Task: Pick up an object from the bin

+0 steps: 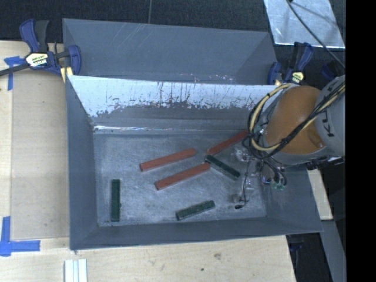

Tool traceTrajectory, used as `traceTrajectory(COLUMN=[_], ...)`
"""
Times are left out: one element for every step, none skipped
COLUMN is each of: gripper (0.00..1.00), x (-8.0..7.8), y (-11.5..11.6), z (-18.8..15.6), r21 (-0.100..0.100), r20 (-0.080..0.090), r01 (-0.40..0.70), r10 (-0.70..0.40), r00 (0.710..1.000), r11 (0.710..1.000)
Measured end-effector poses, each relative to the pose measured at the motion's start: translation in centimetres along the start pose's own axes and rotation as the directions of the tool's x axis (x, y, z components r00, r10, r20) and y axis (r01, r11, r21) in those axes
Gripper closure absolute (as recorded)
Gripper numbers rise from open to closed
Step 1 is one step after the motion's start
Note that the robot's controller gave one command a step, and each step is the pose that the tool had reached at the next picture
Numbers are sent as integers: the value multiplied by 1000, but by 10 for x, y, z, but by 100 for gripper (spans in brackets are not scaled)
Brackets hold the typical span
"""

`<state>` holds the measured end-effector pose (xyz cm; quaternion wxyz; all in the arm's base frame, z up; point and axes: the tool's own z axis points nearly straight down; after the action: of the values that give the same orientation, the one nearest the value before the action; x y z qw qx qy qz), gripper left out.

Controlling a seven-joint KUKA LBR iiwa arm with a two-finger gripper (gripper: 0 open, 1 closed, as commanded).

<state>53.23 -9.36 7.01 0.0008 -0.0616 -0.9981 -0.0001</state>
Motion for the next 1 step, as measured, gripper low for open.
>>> traceTrajectory(gripper=[0], x=[-31], y=[-7], z=[-1], r21=[1], r20=[8], r01=[3], r10=[-3], r00=[1000], r11=[1000])
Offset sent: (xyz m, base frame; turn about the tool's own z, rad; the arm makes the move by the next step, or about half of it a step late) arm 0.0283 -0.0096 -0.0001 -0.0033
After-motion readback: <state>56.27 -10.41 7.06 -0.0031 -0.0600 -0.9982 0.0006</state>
